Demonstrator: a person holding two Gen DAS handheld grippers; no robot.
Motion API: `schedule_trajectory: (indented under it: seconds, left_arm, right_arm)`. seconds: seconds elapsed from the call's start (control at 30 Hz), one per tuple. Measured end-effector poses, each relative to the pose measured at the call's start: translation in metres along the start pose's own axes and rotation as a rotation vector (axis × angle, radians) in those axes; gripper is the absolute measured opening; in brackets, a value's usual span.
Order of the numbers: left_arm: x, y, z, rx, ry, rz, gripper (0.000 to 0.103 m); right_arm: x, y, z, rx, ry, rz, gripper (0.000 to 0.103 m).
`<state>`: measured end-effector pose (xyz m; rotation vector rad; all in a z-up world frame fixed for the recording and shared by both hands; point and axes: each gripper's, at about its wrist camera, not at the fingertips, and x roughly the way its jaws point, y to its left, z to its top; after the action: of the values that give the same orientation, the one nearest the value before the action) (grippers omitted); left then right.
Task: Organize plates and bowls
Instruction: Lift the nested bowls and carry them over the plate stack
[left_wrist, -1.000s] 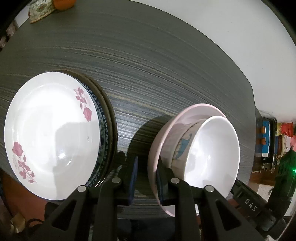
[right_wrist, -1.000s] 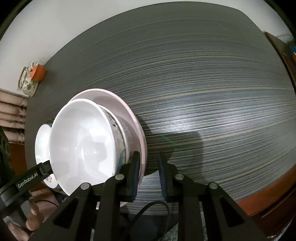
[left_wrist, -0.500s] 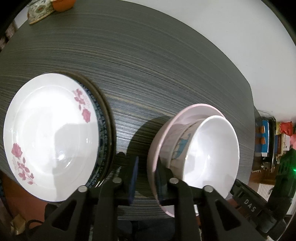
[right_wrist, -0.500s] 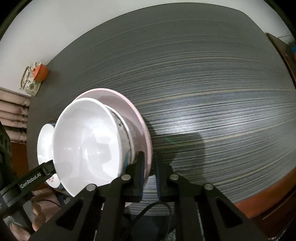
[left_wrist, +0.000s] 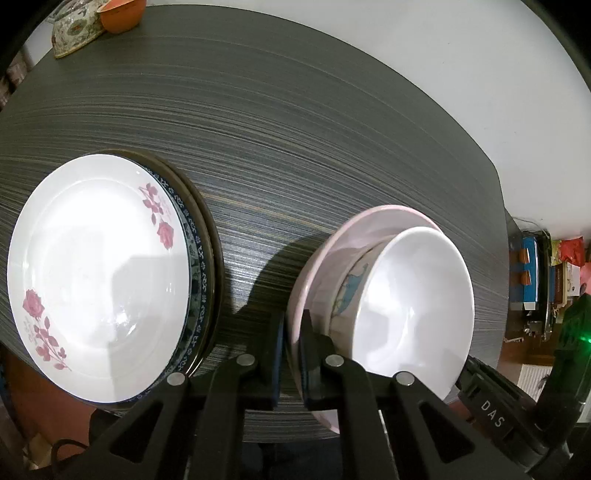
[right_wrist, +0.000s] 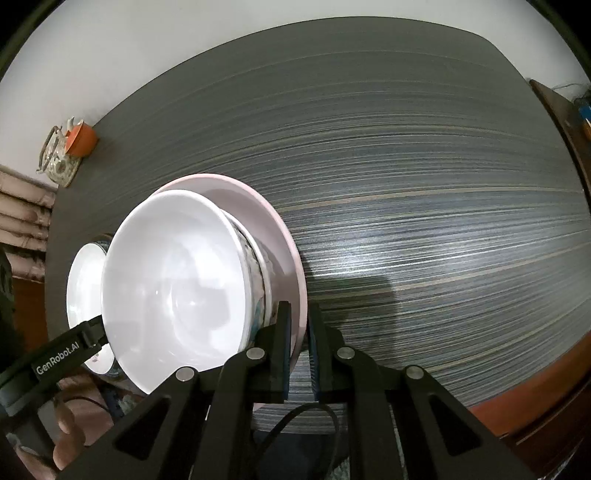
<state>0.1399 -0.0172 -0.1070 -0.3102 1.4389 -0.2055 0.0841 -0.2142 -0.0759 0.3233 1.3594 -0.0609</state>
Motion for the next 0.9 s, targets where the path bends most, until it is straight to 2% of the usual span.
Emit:
schedule_trajectory:
  seconds: [0.43,0.9]
  left_arm:
    - [-0.001,-0.001,0.003,0.009,-0.003,-0.008,0.005]
    - [-0.030,0.007,0.002,0.007,-0.053,-0.017,0.005]
  right_arm:
    - [0.000,0.004,0.001,0.001,-0.009,-0.013,0.011]
    - [-0.015,0.017,0.001,-0.029,-0.041,-0.008,0.011]
